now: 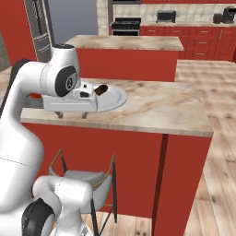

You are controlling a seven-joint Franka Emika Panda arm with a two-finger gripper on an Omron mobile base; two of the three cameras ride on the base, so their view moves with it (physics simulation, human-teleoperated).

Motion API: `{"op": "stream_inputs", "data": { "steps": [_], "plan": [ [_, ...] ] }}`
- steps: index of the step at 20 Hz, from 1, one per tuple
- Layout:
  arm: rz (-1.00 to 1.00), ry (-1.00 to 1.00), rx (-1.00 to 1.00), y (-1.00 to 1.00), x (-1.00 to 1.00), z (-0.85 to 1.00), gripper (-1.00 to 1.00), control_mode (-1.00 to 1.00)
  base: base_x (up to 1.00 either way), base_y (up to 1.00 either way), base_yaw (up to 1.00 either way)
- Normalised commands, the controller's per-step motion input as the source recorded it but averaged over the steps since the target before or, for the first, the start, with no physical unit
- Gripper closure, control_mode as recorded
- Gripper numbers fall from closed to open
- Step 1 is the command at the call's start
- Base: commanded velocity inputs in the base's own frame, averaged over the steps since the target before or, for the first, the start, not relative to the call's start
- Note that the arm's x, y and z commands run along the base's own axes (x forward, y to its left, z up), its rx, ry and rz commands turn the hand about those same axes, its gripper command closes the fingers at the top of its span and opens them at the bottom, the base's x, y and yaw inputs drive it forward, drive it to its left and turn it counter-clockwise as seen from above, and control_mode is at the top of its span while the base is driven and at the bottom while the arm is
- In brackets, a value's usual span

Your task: Place one cooked food and one vegetable from the large plate to each tupperware container.

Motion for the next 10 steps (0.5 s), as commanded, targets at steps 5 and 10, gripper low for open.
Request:
{"op": "stream_inputs", "data": {
  "steps": [5, 10],
  "plan": [
    [0.00, 0.00, 0.00, 0.00, 0.00, 0.00, -1.00, 1.00, 0.33, 0.01, 0.00],
    [0.00, 0.00, 0.00, 0.00, 0.00, 0.00, -1.00, 1.00, 0.71, 0.43, 0.00]
  ]
}}
